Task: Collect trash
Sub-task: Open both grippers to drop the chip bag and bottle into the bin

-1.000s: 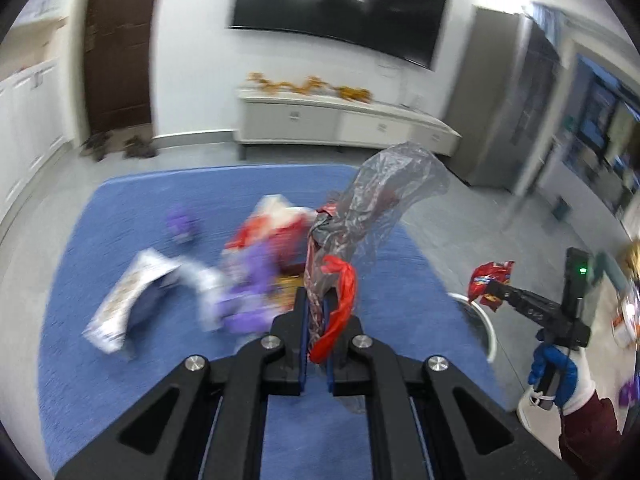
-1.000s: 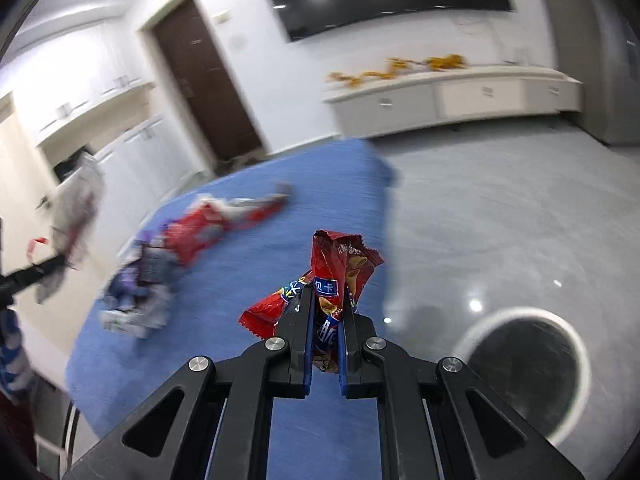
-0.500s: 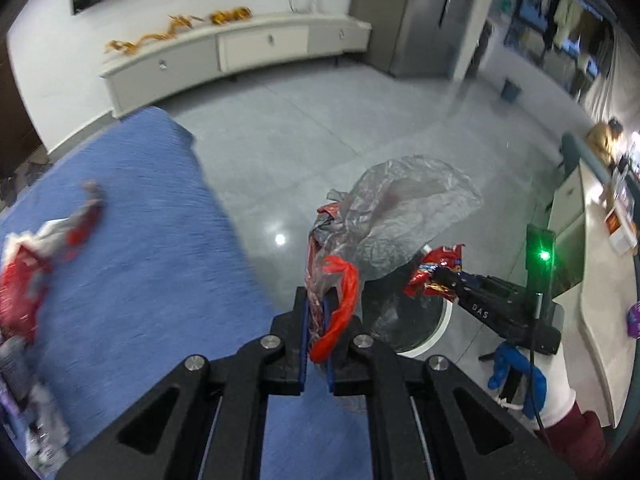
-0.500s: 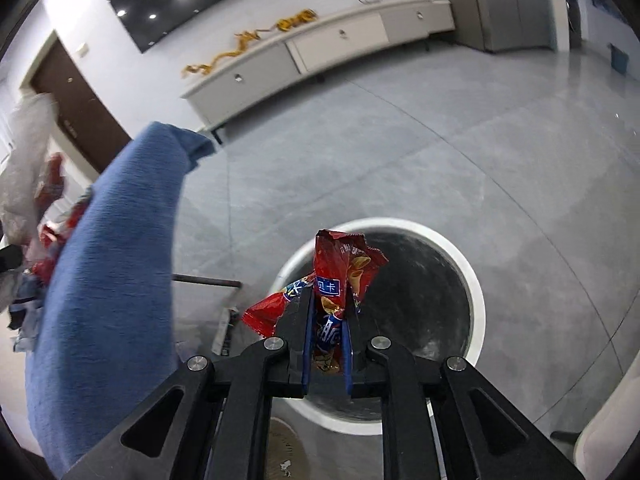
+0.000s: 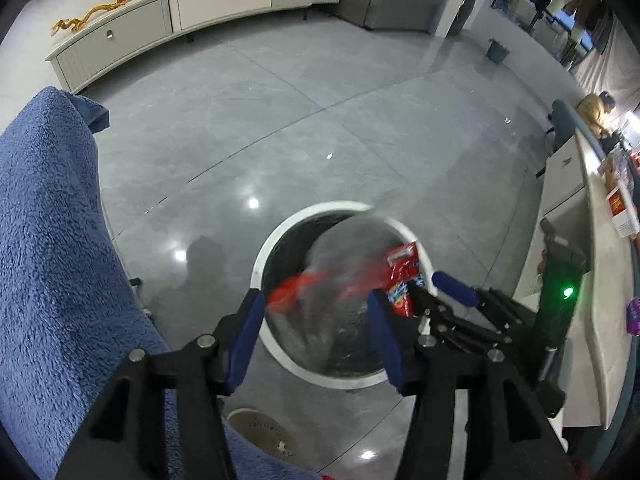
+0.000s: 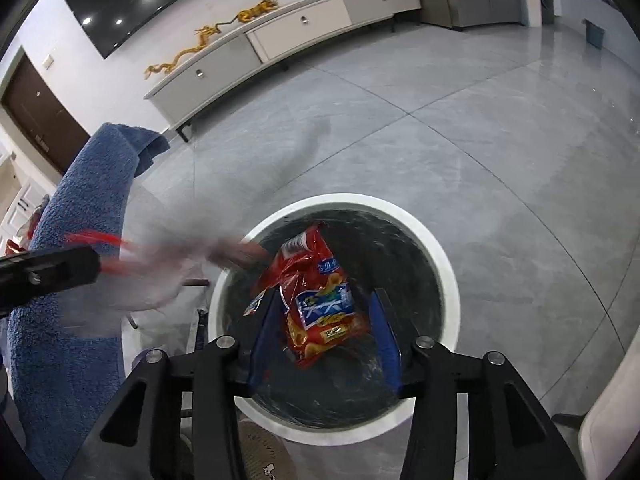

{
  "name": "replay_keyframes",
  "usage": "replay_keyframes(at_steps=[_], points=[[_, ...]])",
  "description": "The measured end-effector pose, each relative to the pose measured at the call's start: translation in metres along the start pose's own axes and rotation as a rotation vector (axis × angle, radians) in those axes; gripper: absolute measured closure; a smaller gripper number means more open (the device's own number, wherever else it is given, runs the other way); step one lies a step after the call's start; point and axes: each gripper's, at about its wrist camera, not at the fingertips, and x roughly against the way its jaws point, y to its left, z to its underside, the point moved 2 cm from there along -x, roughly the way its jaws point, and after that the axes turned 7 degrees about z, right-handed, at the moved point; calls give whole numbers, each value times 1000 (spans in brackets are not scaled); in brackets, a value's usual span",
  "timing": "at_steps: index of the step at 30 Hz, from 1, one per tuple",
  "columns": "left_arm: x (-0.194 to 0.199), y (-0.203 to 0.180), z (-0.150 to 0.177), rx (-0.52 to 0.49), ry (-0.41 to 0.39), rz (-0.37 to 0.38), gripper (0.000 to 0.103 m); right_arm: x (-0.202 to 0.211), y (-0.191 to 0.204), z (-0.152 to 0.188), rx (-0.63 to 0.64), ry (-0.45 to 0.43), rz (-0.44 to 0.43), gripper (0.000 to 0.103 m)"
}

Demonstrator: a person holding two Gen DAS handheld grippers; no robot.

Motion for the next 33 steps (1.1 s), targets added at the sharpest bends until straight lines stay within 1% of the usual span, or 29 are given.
replay_keyframes(at_steps=[3,6,12,14,15,16,17,18,20,21,22,24,26,27,28,29,30,31,32,33], points=[[5,1,-1,17,-18,22,51,9,1,1,-5,-8,14,54],[19,6,2,24,-33,42,51,17,3,2,4,-18,23,53],[68,21,17,36,-103,65,51,34,12,1,31,-33,48,45],[91,27,27,45,-136,71,51,31,15,-5,24,-1,46,30],[100,30,29,49,-150,71,51,25,16,-7,17,35,39,28],[112,35,34,56,-166,71,51,15,15,-9,0,99,28,28],[123,40,39,62,-182,71,51,7,12,-11,-32,144,30,28],[134,46,46,66,-199,67,51,2,8,-13,-73,176,30,28],[155,57,59,77,-231,53,51,-7,3,-15,-141,225,-1,28],[163,62,64,84,-242,48,51,-8,2,-16,-152,228,4,28],[172,68,69,93,-253,42,51,-8,3,-17,-148,229,31,28],[183,80,79,117,-264,29,51,-9,6,-17,-110,247,76,28],[187,87,85,143,-270,23,51,-8,9,-16,-88,247,76,28],[188,90,89,152,-271,24,51,-5,9,-15,-89,235,55,27],[187,93,91,162,-270,25,51,-3,7,-14,-79,239,76,27],[186,95,94,168,-267,26,51,-3,8,-13,-41,242,141,27],[185,96,95,169,-264,27,51,-2,13,-14,-24,230,161,27],[184,95,96,169,-262,29,51,1,12,-14,-55,209,89,27],[181,96,97,169,-260,31,51,1,11,-13,-100,208,16,27],[179,95,98,169,-257,33,51,1,8,-12,-117,220,16,27]])
